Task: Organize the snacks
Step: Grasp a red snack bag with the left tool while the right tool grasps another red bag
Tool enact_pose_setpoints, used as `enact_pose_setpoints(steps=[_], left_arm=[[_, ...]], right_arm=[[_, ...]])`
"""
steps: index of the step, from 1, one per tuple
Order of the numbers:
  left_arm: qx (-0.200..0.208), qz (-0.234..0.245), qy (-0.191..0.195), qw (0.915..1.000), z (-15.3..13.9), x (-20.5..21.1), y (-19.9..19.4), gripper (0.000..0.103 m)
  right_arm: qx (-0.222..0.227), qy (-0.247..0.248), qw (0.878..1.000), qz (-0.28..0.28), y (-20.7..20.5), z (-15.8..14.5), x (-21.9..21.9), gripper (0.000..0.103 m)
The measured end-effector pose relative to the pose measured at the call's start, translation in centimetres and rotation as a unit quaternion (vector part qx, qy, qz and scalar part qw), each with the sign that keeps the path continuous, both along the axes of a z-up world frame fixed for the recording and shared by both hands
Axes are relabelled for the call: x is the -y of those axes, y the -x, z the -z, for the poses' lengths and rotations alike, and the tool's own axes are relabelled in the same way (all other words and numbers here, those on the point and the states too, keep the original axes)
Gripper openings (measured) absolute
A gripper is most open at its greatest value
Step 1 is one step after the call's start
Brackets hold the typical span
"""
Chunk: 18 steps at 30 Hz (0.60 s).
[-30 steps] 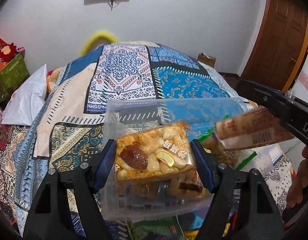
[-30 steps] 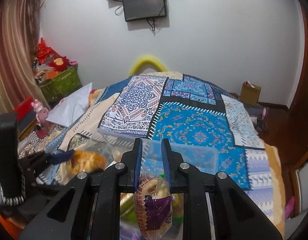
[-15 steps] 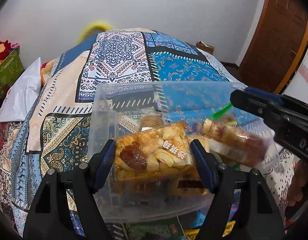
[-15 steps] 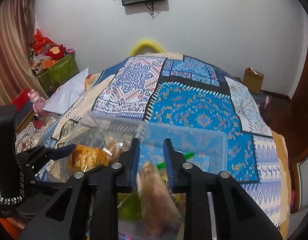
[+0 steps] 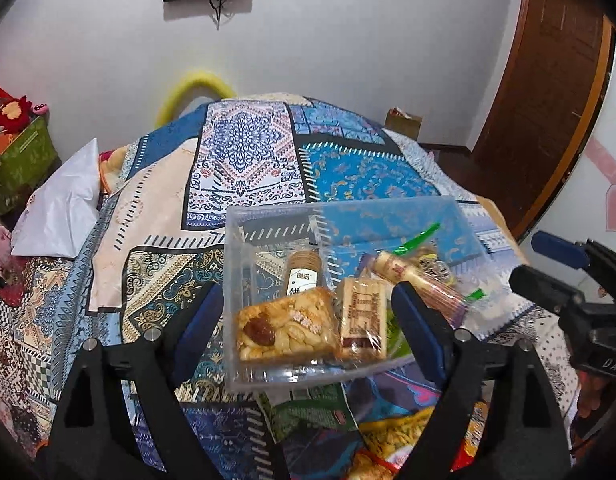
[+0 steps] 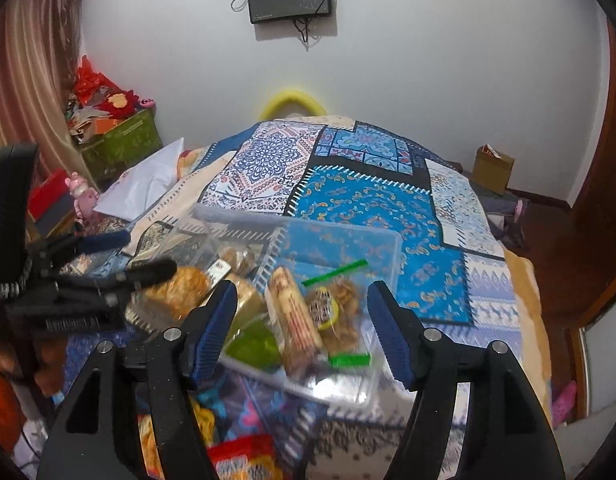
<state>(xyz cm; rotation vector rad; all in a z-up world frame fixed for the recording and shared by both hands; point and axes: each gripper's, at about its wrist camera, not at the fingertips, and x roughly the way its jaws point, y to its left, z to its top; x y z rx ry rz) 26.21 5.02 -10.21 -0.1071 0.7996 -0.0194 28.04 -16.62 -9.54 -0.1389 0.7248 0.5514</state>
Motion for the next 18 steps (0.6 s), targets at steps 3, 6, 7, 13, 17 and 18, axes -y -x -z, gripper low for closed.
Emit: enact_pose_setpoints(steps=[3, 6, 7, 13, 17, 18], left_arm=[[0.007, -0.001, -0.006, 1.0, -0.6, -0.1, 2.0, 0.086], [0.005, -0.003, -0.019, 0.9998, -0.4, 0.0, 4.1, 0.086], [0.003, -0.002, -0.02, 0.9998, -0.2, 0.0, 4.6, 0.086], [-0.025, 0.003, -0.017, 0.9995, 1.9, 0.0, 8.1, 0.086], [-0.044, 0.009, -0.007, 0.999, 3.4, 0.4, 10.1, 0.086], [-0.049, 0.011, -0.005, 0.9987, 3.8, 0.6, 10.5, 0.086]], right_arm=[[0.001, 0.002, 1.0, 0.0, 1.3, 0.0, 0.9, 0.066], [-0.001, 0.007, 1.0, -0.002, 2.5, 0.2, 1.4, 0.068], [-0.002, 0.01, 1.0, -0.004, 3.1, 0.4, 1.6, 0.069], [-0.027, 0.015, 0.999, -0.011, 5.6, 2.3, 2.2, 0.07], [-0.052, 0.017, 0.998, -0.02, 7.0, 4.0, 2.5, 0.07], [-0.058, 0.018, 0.998, -0.021, 7.3, 4.4, 2.5, 0.07]])
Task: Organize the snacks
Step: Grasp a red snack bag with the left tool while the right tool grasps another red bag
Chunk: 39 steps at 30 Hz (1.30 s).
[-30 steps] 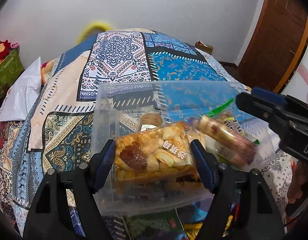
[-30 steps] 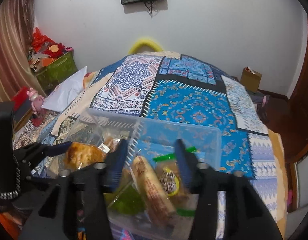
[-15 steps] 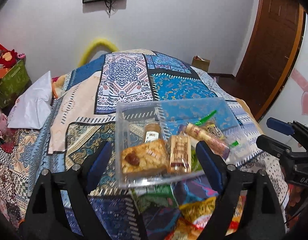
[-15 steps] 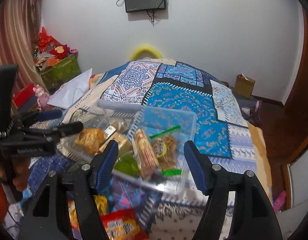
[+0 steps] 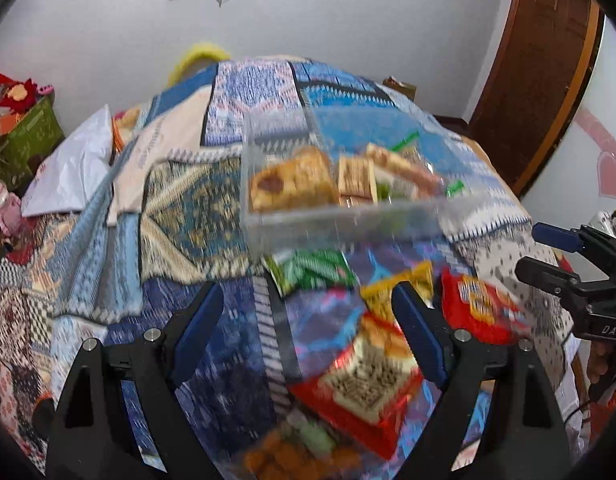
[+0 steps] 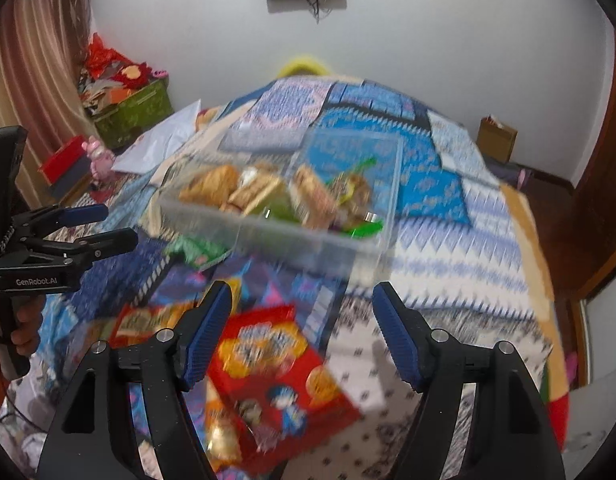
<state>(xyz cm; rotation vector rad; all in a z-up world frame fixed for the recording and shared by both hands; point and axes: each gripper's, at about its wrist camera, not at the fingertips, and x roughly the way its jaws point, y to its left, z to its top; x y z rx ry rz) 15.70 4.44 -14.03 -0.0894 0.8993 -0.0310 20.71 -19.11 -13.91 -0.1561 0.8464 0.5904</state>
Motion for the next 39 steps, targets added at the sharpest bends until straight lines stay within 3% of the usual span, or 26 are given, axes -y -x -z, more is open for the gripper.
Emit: enact_pose_setpoints(steps=[11, 15, 26, 30, 39], left_arm=[[-0.023, 0.039, 0.013, 0.9989, 2.7, 2.8, 2.8, 0.086], [-0.028, 0.06, 0.013, 0.9977, 3.2, 3.9, 3.0, 0.086], [-0.076, 0.043, 0.029, 0.9957, 6.4, 3.4, 0.8, 0.086], [-0.078, 0.031, 0.039, 0.9957, 7.0, 3.1, 0.2, 0.07], [-0.057, 0.025, 0.037, 0.9974, 6.5, 3.1, 0.8, 0.062]], right_arm=[[-0.076, -0.002, 0.997, -0.017, 2.2, 4.1, -0.1, 0.071], [-0.076, 0.007, 0.997, -0.017, 2.2, 4.6, -0.5, 0.081], [-0.083, 0.006, 0.997, -0.006, 0.3, 5.6, -0.2, 0.084], [-0.092, -0.009, 0.996, -0.003, -0.2, 6.0, 0.1, 0.084], [-0.085, -0.027, 0.996, 0.009, 0.1, 5.8, 0.8, 0.072]])
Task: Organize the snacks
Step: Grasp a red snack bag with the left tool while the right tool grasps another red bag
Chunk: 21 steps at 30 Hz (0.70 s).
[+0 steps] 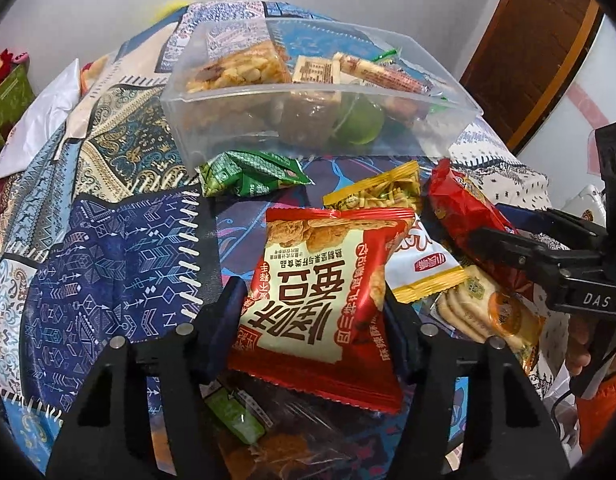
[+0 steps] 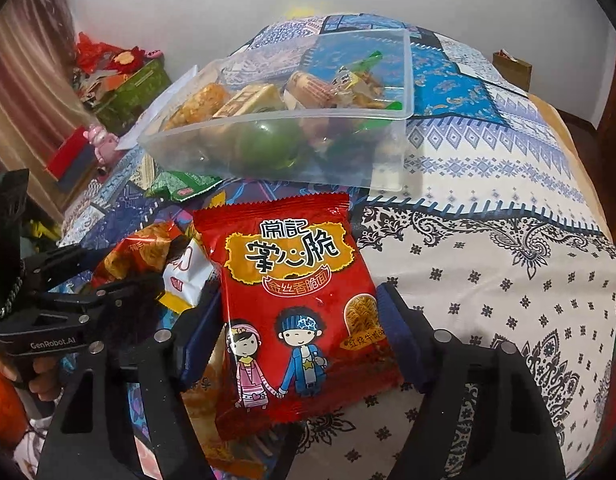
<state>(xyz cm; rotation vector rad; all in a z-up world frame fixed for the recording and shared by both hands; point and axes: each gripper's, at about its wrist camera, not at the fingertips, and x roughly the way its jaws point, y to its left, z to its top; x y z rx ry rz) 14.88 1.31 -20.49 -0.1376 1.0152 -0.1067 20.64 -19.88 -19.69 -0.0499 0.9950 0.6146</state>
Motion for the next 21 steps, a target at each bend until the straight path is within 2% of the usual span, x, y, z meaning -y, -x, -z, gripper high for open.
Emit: enact_pose_setpoints(steps=[7, 21], left_arm=[[0.026, -0.009, -0.002, 0.9996, -1.7, -0.3, 1.0, 0.062], [0.098, -0.025, 0.001, 0.9949, -7.9, -1.4, 0.3, 0.062]], right_arm=[[0.015, -0.002, 1.0, 0.017, 0.3, -1.0, 0.6, 0.072], [0.098, -0.028, 0.994, 0.035, 0.2, -7.0, 1.0, 0.072]])
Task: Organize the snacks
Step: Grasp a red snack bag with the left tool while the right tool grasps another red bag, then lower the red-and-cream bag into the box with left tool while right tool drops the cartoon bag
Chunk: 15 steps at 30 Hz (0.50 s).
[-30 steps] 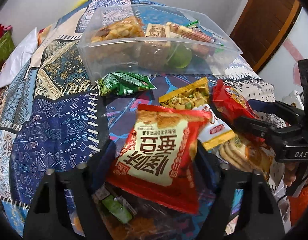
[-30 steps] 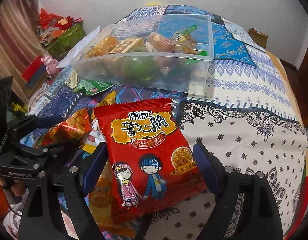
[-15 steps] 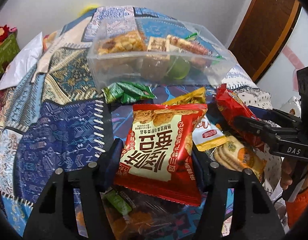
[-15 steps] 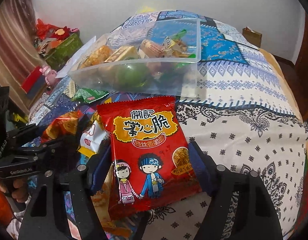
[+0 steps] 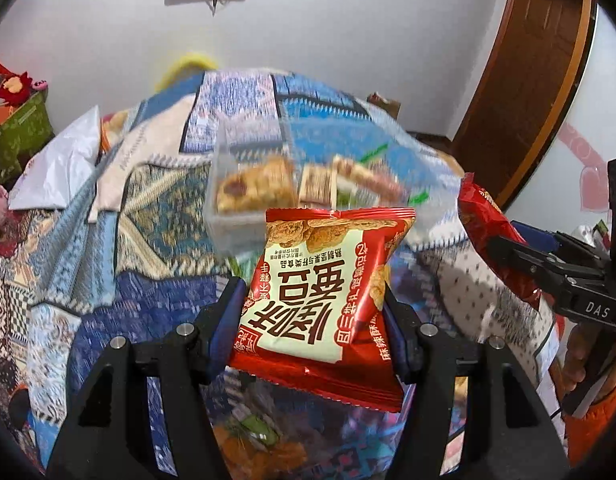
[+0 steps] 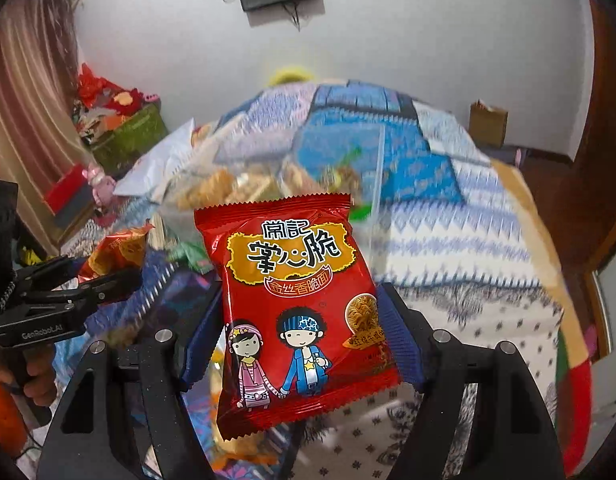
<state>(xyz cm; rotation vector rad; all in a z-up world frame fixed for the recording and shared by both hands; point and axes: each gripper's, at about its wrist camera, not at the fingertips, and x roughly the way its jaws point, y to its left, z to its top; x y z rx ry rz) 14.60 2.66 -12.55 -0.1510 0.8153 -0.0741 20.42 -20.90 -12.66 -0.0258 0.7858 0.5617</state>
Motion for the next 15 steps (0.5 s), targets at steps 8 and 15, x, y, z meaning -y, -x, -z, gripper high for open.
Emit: enact_pose_setpoints(steps=[8, 15], left_arm=[[0.037, -0.016, -0.003, 0.9992, -3.0, -0.9, -3.0, 0.062], [0.045, -0.032, 0.002, 0.9984, -3.7, -2.5, -6.7, 0.062]], right_arm=[[0.038, -0.018, 0.999, 0.009, -2.6, -2.6, -1.6, 0.072], [0.048, -0.022, 0.999, 0.01, -5.1, -3.3, -3.7, 0.072]])
